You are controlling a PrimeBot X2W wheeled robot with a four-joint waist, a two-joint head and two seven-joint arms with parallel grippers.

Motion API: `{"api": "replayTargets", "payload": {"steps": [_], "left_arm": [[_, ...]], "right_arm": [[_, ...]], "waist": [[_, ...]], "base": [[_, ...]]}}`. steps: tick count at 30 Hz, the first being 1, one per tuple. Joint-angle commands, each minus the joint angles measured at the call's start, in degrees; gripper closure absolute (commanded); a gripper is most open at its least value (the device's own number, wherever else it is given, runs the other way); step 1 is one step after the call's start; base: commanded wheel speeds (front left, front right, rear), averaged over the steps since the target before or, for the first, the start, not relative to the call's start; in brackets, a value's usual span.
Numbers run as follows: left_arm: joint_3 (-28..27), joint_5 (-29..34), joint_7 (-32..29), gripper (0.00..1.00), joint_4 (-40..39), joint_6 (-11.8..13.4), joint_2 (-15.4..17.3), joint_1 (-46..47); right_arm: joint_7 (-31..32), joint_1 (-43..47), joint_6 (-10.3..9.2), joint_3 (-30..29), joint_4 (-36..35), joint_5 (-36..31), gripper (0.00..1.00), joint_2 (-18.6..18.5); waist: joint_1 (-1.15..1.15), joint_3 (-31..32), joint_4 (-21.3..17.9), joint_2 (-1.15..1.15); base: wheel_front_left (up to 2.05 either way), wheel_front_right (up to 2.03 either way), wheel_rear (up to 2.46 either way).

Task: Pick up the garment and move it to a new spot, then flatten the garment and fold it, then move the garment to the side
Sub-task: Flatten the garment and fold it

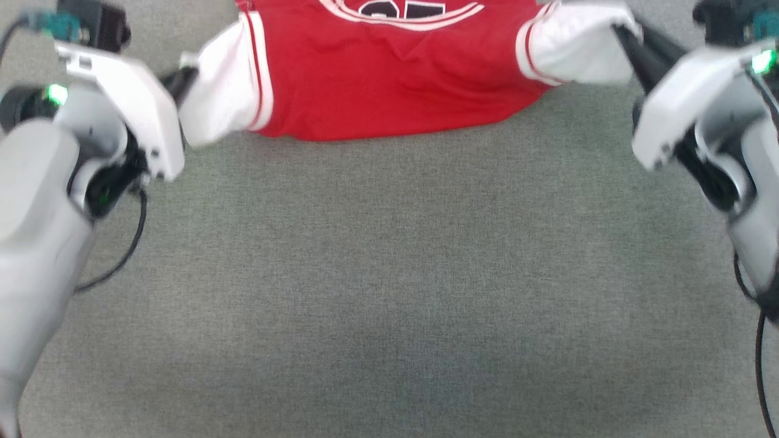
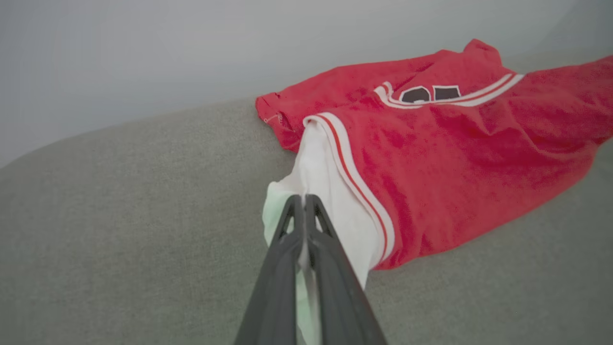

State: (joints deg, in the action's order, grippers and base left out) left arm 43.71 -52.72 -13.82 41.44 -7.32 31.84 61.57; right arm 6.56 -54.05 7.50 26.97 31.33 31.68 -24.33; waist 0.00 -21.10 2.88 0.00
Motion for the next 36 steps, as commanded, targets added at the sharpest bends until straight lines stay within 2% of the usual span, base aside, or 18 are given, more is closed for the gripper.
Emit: {"api": "replayTargets", "payload": {"steps": [1, 3, 4, 5, 7, 13, 19, 22, 30, 36], "left_arm": [[0.01, -1.0, -1.33, 1.0, -2.54, -0.16, 1.7, -2.65], [0.01, -3.1, -3.7, 1.0, -7.21, 0.55, 3.41, -6.87], [0.01, -3.1, -3.7, 1.0, -7.21, 0.55, 3.41, -6.87], [-0.46, -4.77, -5.3, 1.0, -12.75, 2.52, 5.73, -11.09], [-0.66, -6.46, -6.73, 1.0, -18.92, 5.0, 8.38, -15.68], [-1.95, -10.34, -8.0, 1.0, -35.41, 14.65, 15.34, -29.38], [-2.05, -12.07, -6.42, 1.0, -42.12, 22.46, 19.4, -40.2], [-1.21, -11.3, -5.84, 1.0, -42.78, 25.11, 20.18, -43.33], [0.76, -11.37, -4.95, 1.0, -39.33, 28.76, 19.1, -48.73], [0.64, -12.26, -2.49, 1.0, -37.31, 27.37, 16.33, -49.63]], "right_arm": [[1.72, 3.35, -0.02, -0.27, -3.41, 1.59, 1.0, -1.54], [4.27, 8.05, -0.02, -1.12, -8.46, 3.38, 1.0, -3.8], [4.27, 8.05, -0.02, -1.12, -8.46, 3.38, 1.0, -3.8], [6.53, 12.76, -0.02, -2.28, -13.17, 4.29, 1.0, -5.44], [8.91, 17.4, -0.02, -4.45, -17.33, 5.65, 1.0, -6.6], [17.93, 30.91, -0.02, -8.79, -28.78, 7.51, 1.0, -9.37], [26.54, 43.06, -0.02, -11.88, -35.8, 9.0, 1.0, -11.47], [29.93, 47.92, -0.02, -13.34, -37.52, 9.78, 1.0, -11.12], [37.83, 58.42, -0.02, -14.72, -38.56, 12.37, 1.0, -8.42], [37.93, 61.35, -0.03, -15.27, -37.29, 10.31, 1.0, -5.54]], "waist": [[0.0, 0.66, -0.06, 0.0], [0.0, 1.21, 0.05, 0.0], [0.0, 1.21, 0.05, 0.0], [0.0, 1.62, 0.06, 0.0], [0.0, 1.94, 0.06, 0.0], [0.0, 1.94, 0.12, 0.0], [0.0, 1.84, 0.12, 0.0], [0.0, 1.95, 0.18, 0.0], [0.0, 2.19, 0.43, 0.0], [0.0, 2.19, 0.64, 0.0]], "base": [[0.0, 0.0, 0.0], [0.0, 0.0, 0.0], [0.0, 0.0, 0.0], [0.0, 0.0, 0.0], [0.0, 0.0, 0.0], [0.0, 0.0, 0.0], [0.0, 0.0, 0.0], [0.0, 0.0, 0.0], [0.0, 0.0, 0.0], [0.0, 0.0, 0.0]]}}
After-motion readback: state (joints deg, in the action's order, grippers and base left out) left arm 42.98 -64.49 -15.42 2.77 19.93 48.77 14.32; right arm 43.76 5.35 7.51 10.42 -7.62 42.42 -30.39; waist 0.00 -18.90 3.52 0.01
